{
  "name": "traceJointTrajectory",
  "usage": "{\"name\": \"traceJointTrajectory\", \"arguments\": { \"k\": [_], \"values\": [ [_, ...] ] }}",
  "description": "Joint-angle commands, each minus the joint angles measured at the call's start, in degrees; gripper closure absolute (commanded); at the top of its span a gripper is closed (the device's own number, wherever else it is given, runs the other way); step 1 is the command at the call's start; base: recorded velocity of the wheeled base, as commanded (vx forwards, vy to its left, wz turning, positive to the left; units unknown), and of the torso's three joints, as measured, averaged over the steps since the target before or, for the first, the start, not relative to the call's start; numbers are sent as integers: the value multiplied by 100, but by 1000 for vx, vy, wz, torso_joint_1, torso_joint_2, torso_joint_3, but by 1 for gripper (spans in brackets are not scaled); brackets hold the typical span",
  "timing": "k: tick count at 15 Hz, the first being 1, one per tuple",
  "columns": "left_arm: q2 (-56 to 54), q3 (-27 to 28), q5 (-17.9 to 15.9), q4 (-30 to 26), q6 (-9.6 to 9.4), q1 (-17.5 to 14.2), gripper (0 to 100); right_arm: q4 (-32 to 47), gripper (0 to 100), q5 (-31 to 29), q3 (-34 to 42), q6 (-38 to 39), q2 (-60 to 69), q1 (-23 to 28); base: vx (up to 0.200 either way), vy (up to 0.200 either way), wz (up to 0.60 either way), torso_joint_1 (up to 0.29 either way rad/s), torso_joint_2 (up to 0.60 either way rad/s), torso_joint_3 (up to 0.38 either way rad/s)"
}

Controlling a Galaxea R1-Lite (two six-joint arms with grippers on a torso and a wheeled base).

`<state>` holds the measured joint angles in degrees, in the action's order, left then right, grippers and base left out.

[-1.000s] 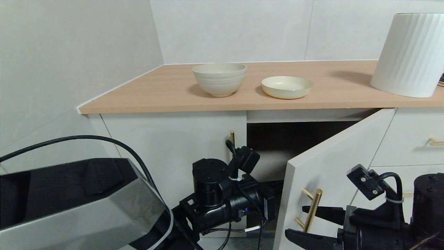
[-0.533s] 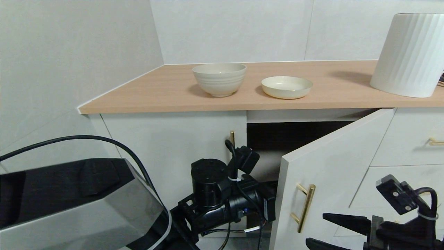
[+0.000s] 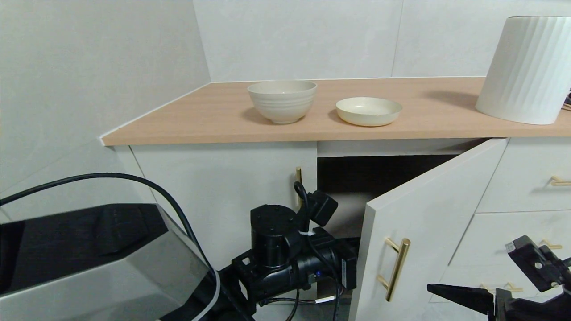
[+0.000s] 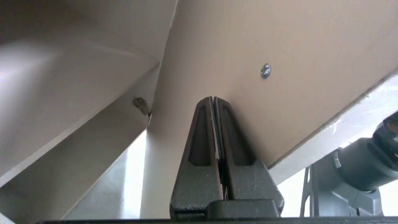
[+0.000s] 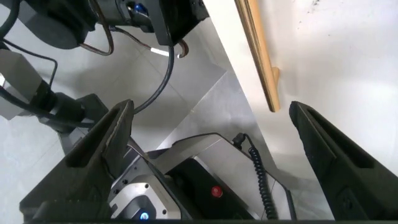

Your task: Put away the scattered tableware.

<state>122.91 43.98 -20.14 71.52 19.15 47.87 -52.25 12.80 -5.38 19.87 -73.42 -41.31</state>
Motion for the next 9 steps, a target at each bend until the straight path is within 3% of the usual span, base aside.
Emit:
{"name": "traceJointTrajectory", "arguments": {
  "k": [1, 4, 5, 9],
  "values": [
    [-65, 154, -8, -165, 1, 56, 100, -5, 0, 3, 28, -1, 47, -70, -200, 0, 0, 7, 2, -2],
    [-100, 559, -8, -657, 1, 82, 100, -5, 0, -23, 54, -10, 56, -202, -200, 0, 0, -1, 2, 2],
    [-74, 787, -8, -938, 1, 82, 100, -5, 0, -23, 72, -10, 83, -210, 0, 0, 0, 0, 0, 0],
    [14, 1104, -8, -1211, 1, 73, 100, -5, 0, -14, 72, -10, 162, -210, 0, 0, 0, 0, 0, 0]
  ]
}}
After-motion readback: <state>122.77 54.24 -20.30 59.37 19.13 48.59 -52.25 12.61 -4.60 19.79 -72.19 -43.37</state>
